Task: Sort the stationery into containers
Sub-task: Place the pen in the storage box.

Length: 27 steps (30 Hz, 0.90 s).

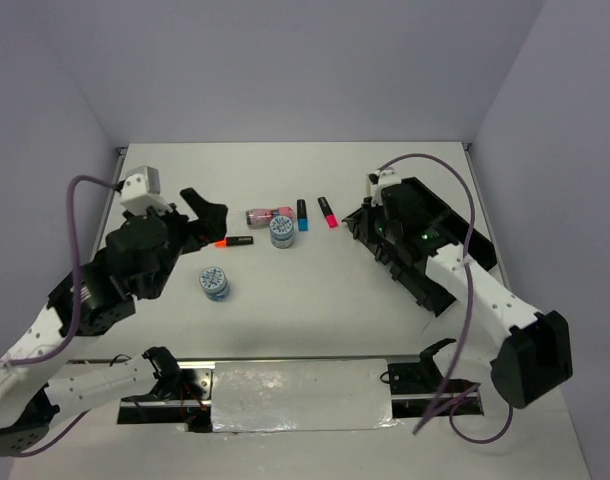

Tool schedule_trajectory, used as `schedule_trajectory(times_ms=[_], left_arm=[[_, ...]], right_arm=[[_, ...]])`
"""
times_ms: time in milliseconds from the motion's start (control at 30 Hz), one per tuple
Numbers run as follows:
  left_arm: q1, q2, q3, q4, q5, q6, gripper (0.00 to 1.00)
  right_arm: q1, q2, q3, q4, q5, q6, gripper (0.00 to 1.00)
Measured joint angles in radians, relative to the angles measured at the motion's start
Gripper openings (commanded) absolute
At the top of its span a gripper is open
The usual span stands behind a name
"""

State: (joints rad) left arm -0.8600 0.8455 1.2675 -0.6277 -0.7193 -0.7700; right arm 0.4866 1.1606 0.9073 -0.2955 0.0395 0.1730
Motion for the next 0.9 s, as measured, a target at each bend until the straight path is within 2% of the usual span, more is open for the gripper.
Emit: schedule_trajectory(times_ms=[100, 200, 333, 733, 867, 900], left_arm=[[0.000, -0.095, -0.064, -0.024, -0.052, 0.068, 0.99], [0.000, -0.229, -0.208, -0.028, -0.049, 0.146, 0.99], [0.000, -0.254, -0.306, -0.053, -0.012, 0.195, 0.99], [0.000, -0.232, -0.338, -0.068, 0.023, 0.225, 0.99], [0.000, -0.231, -0.338, -0.068, 0.031, 0.225, 0.99], [0.000, -0.230, -0.338, -0.068, 0.033, 0.225, 0.99]], right_arm=[[-0.136, 0.097, 0.029, -0.077, 0.039, -0.039, 0.00], [-0.227, 0.164, 0.074, -0.141, 0.024, -0.077, 0.06], [-0.296, 0.237, 0.163, -0.175, -0.037, -0.112, 0.07], [-0.324, 0.378, 0.202, -0.243, -0.135, -0.183, 0.17], [-0.324, 0.379, 0.202, -0.257, -0.129, -0.185, 0.31], [-0.324, 0.379, 0.202, -0.259, -0.126, -0.185, 0.38]])
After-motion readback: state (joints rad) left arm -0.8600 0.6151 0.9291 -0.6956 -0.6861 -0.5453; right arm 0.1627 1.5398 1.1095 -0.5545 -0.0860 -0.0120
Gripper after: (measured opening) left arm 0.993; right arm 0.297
